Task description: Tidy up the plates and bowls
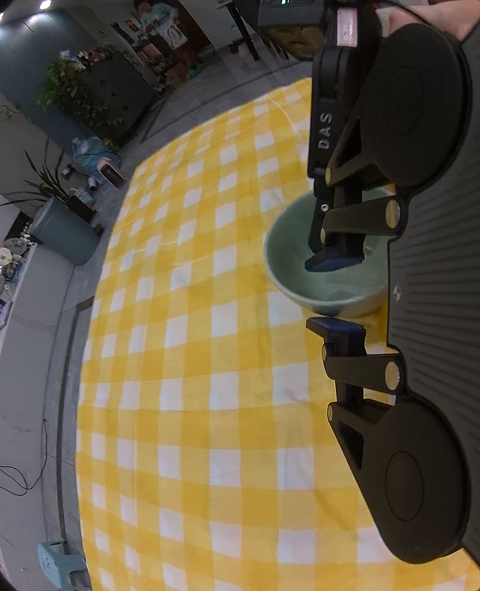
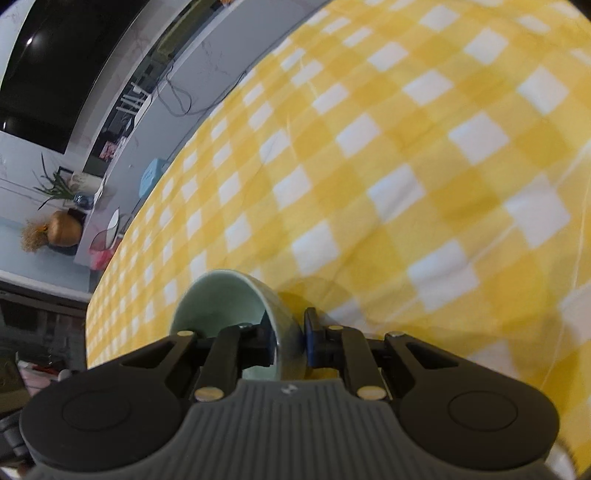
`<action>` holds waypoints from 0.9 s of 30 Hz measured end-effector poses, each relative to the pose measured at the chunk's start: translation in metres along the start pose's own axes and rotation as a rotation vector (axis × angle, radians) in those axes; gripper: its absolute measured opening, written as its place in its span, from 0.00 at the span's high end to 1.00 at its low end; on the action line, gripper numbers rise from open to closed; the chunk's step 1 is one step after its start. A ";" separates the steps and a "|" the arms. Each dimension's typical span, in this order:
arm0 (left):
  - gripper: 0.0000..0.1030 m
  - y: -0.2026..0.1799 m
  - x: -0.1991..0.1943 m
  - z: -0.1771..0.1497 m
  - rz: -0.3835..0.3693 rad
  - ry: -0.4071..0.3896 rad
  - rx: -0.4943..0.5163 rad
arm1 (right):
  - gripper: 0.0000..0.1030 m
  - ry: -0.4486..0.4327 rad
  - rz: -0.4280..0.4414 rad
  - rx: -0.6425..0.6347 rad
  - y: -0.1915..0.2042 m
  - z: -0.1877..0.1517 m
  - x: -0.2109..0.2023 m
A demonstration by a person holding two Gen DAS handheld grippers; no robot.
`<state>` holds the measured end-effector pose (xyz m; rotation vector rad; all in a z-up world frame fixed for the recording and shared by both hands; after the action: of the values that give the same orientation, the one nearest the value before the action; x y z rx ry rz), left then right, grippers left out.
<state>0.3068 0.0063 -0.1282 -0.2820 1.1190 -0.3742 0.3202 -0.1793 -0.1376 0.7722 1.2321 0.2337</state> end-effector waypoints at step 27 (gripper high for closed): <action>0.87 -0.083 -0.138 -0.086 0.283 -0.120 0.244 | 0.84 -0.013 0.184 -0.117 0.050 -0.109 -0.136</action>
<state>0.1628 -0.0119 -0.0172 0.0693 0.9673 -0.2352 0.1862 -0.1745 -0.0154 0.7842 1.1259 0.4466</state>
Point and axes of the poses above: each gripper's, at about its wrist camera, not at the fingertips, and x roughly the way its jaws point, y to its left, z to its top, the point moved 6 cm from there along x, roughly the way its jaws point, and after that the axes turned 1 degree about y, right-handed, at the moved point
